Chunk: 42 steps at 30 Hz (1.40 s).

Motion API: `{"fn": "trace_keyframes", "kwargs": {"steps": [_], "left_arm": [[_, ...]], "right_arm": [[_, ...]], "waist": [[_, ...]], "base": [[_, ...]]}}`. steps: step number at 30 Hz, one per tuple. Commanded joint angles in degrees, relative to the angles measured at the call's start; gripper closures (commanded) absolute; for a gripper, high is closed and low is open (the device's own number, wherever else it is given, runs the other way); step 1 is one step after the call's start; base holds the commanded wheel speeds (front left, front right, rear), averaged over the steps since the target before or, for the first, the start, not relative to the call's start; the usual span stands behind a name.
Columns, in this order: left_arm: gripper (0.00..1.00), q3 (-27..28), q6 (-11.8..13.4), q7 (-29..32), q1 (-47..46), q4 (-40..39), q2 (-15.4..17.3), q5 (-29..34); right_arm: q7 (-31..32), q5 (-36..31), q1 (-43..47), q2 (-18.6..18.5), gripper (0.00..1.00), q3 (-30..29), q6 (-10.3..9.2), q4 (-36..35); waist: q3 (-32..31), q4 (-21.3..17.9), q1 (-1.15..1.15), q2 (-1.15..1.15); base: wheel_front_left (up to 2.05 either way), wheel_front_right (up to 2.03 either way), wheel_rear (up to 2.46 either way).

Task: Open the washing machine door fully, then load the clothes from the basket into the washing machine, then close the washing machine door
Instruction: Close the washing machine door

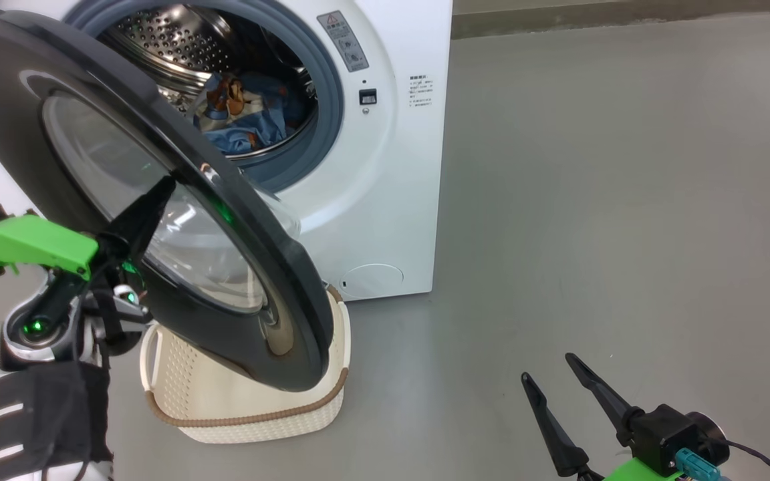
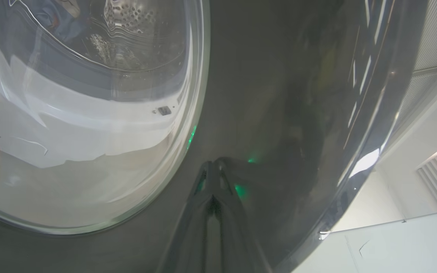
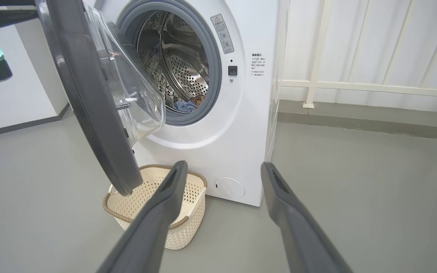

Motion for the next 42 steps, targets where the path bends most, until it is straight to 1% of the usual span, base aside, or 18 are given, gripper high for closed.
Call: {"fn": "trace_keyframes", "kwargs": {"steps": [1,6,11,12,14,15,16,17,20,24,25,28,30,32,36,39,42], "left_arm": [[1.0,0.87,-0.88,-0.27,-1.91,-0.98,1.96,0.37],[1.0,0.55,-2.48,-2.52,-0.36,-0.83,2.8,2.33],[1.0,-0.27,-3.62,-6.92,3.96,-3.67,3.43,6.13],[0.86,-0.65,-3.75,-7.79,5.05,-4.57,3.56,7.15],[0.62,-1.97,-4.03,-9.9,7.45,-6.88,4.22,10.23],[0.47,-2.68,-4.16,-11.4,8.72,-8.24,4.54,12.0],[0.07,-3.31,-4.28,-12.92,10.01,-9.7,4.71,13.51],[0.0,-4.3,-4.4,-14.79,11.39,-11.33,5.31,15.78],[0.0,-7.95,-4.58,-21.47,15.52,-14.8,7.19,23.68],[0.0,-13.54,-4.63,-30.45,19.99,-15.57,9.35,34.43],[0.0,-13.54,-4.63,-30.45,19.99,-15.57,9.35,34.43],[0.0,-16.3,-4.64,-35.73,22.46,-14.17,9.3,38.99],[0.0,-17.57,-4.15,-38.51,24.05,-12.6,9.38,41.88],[0.0,-18.66,-3.97,-40.82,25.63,-10.86,8.89,43.57],[0.0,-20.42,-3.05,-45.99,28.42,-7.59,8.99,47.82],[0.0,-21.27,-2.82,-48.29,30.21,-6.02,8.76,50.64],[0.0,-20.89,-2.82,-49.08,31.97,-5.71,7.99,52.69]], "right_arm": [[-0.27,-0.45,-0.87,-0.15,0.0,1.0,0.09,-1.31],[-0.27,-0.64,-0.11,-0.12,0.0,0.65,0.09,-1.2],[-0.27,-0.83,0.77,0.0,0.0,0.44,0.09,-1.33],[-0.27,-0.86,0.93,-0.03,0.0,0.36,0.09,-1.39],[-0.27,-0.96,1.26,-0.14,0.0,0.14,0.09,-1.52],[-0.27,-0.99,1.4,-0.24,0.0,0.04,0.09,-1.6],[-0.27,-0.99,1.49,-0.34,0.0,-0.04,0.09,-1.68],[-0.27,-1.0,1.54,-0.45,0.0,-0.22,0.09,-1.75],[-0.27,-1.1,1.73,-0.64,0.0,-1.24,0.09,-2.02],[-0.27,-1.33,2.06,-0.94,0.0,-1.93,0.09,-2.14],[-0.27,-1.33,2.06,-0.94,0.0,-1.93,0.09,-2.14],[-0.27,-1.56,2.23,-1.09,0.0,-2.62,0.09,-2.21],[-0.27,-1.68,2.39,-1.06,0.0,-3.08,0.09,-2.32],[-0.27,-1.83,2.59,-1.04,0.0,-3.52,0.09,-2.43],[-0.27,-2.04,2.99,-1.16,0.0,-4.27,0.09,-2.6],[-0.27,-2.09,3.25,-1.2,0.0,-4.83,0.09,-2.62],[-0.27,-2.12,3.55,-1.23,0.0,-5.19,0.09,-2.67]], "waist": [[-0.17,0.17,0.0,0.0],[-0.87,0.57,0.0,0.0],[-1.48,0.92,0.0,0.0],[-1.47,1.05,0.0,0.0],[-1.34,1.3,0.0,0.0],[-1.24,1.41,0.0,0.0],[-1.14,1.48,0.0,0.0],[-0.98,1.55,0.0,0.0],[-0.56,2.09,0.0,0.0],[-0.43,2.51,0.0,0.0],[-0.43,2.51,0.0,0.0],[-0.57,2.68,0.0,0.0],[-0.73,2.71,0.0,0.0],[-0.85,2.68,0.0,0.0],[-0.93,2.44,0.0,0.0],[-0.9,2.28,0.0,0.0],[-0.79,2.19,0.0,0.0]], "base": [[0.0,0.0,0.0],[0.0,0.0,0.0],[0.0,0.0,0.0],[0.0,0.0,0.0],[0.0,0.0,0.0],[0.0,0.0,0.0],[0.0,0.0,0.0],[0.0,0.0,0.0],[0.0,0.0,0.0],[0.0,0.0,0.0],[0.0,0.0,0.0],[0.0,0.0,0.0],[0.0,0.0,0.0],[0.0,0.0,0.0],[0.0,0.0,0.0],[0.0,0.0,0.0],[0.0,0.0,0.0]]}}
